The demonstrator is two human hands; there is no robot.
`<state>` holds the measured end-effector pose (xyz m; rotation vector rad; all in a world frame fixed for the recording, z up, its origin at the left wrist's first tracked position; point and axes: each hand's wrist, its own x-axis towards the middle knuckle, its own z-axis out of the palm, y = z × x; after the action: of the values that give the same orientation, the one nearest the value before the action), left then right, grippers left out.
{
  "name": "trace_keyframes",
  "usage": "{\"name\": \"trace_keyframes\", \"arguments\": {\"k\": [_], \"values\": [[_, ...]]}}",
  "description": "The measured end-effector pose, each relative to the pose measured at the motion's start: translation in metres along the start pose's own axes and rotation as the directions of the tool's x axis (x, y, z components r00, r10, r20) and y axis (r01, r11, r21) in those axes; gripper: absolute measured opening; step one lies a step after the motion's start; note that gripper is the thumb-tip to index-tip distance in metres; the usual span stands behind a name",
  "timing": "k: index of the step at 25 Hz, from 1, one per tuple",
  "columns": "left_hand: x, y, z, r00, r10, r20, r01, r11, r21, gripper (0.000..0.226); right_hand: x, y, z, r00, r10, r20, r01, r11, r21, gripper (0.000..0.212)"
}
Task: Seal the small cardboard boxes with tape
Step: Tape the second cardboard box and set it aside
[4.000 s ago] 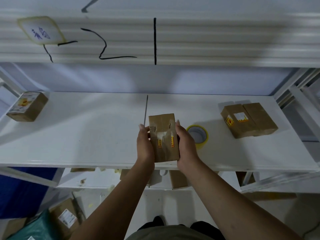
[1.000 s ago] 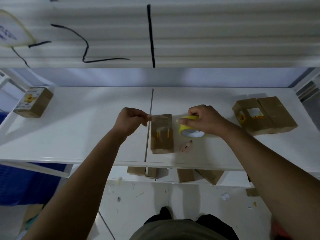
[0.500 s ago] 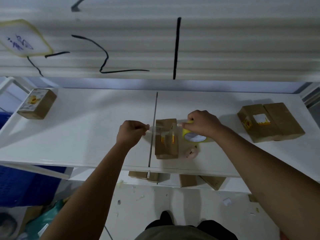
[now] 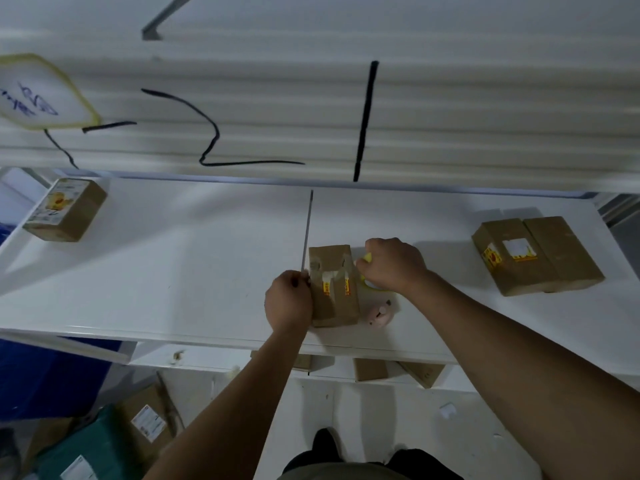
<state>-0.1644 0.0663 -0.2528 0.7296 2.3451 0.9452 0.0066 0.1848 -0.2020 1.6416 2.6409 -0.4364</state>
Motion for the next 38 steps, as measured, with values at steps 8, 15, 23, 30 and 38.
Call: {"name": "trace_keyframes", "arguments": {"k": [8,15,23,30,38], "values": [[-0.037,0.032,-0.001,0.987,0.021,0.162,0.071,0.839,-0.540,0.047,-0.020,0.013,-0.018,0.998,0.036,-0.048,-0.018,0.942,0.336,0.039],[-0.063,0.055,-0.035,0.877,0.049,0.479,0.371,0.565,-0.737,0.031,-0.083,0.066,-0.092,0.970,-0.241,-0.026,0.151,0.518,0.842,0.051],[-0.116,0.073,-0.026,0.639,0.273,0.719,0.553,0.487,-0.677,0.049,-0.101,0.078,-0.080,0.997,0.025,0.068,-0.065,0.715,0.696,0.057],[-0.113,0.097,-0.050,0.699,0.309,0.645,0.077,0.864,-0.498,0.064,-0.102,0.067,-0.090,0.999,0.048,-0.005,-0.031,0.717,0.696,0.061],[-0.114,0.114,-0.054,0.814,0.288,0.504,-0.054,0.902,-0.428,0.066,-0.100,0.053,-0.095,0.997,0.002,-0.081,0.044,0.822,0.568,0.049]]}}
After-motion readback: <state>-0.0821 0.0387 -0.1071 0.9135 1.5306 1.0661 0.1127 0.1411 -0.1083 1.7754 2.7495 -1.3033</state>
